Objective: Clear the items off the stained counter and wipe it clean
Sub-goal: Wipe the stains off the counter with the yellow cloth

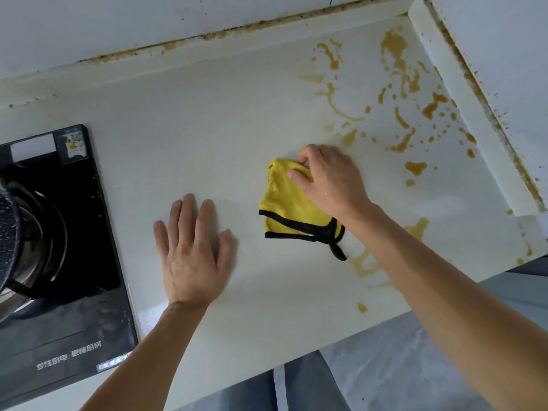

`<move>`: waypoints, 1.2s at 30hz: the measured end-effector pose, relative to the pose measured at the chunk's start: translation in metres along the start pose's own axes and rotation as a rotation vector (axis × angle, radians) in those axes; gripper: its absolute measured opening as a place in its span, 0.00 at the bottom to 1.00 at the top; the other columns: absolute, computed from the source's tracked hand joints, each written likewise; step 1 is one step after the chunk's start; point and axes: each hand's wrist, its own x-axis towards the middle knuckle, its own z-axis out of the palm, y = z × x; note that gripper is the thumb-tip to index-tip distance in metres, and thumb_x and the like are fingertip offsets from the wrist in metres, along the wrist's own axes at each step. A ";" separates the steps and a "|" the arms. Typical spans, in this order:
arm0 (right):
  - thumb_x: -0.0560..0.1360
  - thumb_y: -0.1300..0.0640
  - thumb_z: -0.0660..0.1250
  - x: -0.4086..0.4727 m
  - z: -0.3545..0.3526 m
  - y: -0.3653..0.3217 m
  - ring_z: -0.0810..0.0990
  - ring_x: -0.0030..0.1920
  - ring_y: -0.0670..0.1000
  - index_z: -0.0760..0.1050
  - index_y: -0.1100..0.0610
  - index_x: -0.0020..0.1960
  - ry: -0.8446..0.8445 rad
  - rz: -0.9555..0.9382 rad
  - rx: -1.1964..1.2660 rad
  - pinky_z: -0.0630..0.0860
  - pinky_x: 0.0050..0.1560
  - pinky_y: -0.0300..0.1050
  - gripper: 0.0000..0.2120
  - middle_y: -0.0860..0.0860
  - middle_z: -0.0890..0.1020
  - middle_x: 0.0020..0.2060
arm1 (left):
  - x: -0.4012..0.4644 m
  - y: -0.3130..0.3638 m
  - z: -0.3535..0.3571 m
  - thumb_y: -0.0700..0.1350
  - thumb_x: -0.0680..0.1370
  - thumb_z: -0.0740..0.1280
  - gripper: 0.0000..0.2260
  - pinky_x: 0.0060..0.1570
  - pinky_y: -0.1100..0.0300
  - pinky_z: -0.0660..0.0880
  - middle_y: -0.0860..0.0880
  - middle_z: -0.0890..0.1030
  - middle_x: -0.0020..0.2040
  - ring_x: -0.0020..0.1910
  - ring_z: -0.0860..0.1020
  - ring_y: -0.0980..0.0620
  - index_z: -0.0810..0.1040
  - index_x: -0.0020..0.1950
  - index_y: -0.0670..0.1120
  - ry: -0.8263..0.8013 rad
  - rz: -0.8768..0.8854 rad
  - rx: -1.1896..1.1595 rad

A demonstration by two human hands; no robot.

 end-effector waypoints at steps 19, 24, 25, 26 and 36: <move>0.78 0.50 0.74 -0.115 -0.026 -0.009 0.83 0.45 0.55 0.87 0.49 0.52 0.265 -0.256 0.098 0.80 0.39 0.49 0.05 0.48 0.84 0.42 | -0.001 -0.008 0.011 0.53 0.81 0.60 0.24 0.76 0.36 0.58 0.40 0.68 0.78 0.79 0.63 0.38 0.71 0.75 0.44 0.075 0.062 0.006; 0.78 0.52 0.72 -0.175 0.011 -0.003 0.80 0.50 0.47 0.84 0.47 0.58 0.058 -0.132 0.226 0.80 0.48 0.45 0.10 0.44 0.81 0.52 | -0.002 -0.012 0.018 0.54 0.82 0.60 0.25 0.76 0.36 0.57 0.41 0.68 0.79 0.80 0.63 0.39 0.70 0.76 0.45 0.087 0.067 0.009; 0.78 0.51 0.70 -0.176 0.010 -0.004 0.79 0.51 0.46 0.84 0.47 0.57 0.087 -0.107 0.245 0.79 0.51 0.43 0.09 0.42 0.81 0.51 | -0.001 -0.012 0.019 0.54 0.82 0.60 0.25 0.76 0.36 0.57 0.41 0.67 0.79 0.80 0.63 0.39 0.69 0.76 0.45 0.083 0.069 0.012; 0.78 0.51 0.69 -0.173 0.008 -0.008 0.78 0.52 0.46 0.84 0.47 0.55 0.134 -0.077 0.266 0.78 0.54 0.43 0.09 0.42 0.81 0.50 | -0.001 -0.012 0.019 0.54 0.81 0.60 0.25 0.76 0.36 0.57 0.41 0.67 0.79 0.80 0.62 0.39 0.69 0.76 0.45 0.075 0.071 0.011; 0.87 0.43 0.49 -0.112 0.055 -0.053 0.50 0.85 0.54 0.55 0.52 0.85 0.116 0.300 0.018 0.47 0.83 0.60 0.29 0.50 0.55 0.85 | 0.000 -0.014 0.022 0.55 0.81 0.60 0.23 0.75 0.37 0.58 0.43 0.67 0.78 0.80 0.62 0.40 0.68 0.75 0.47 0.066 0.079 -0.007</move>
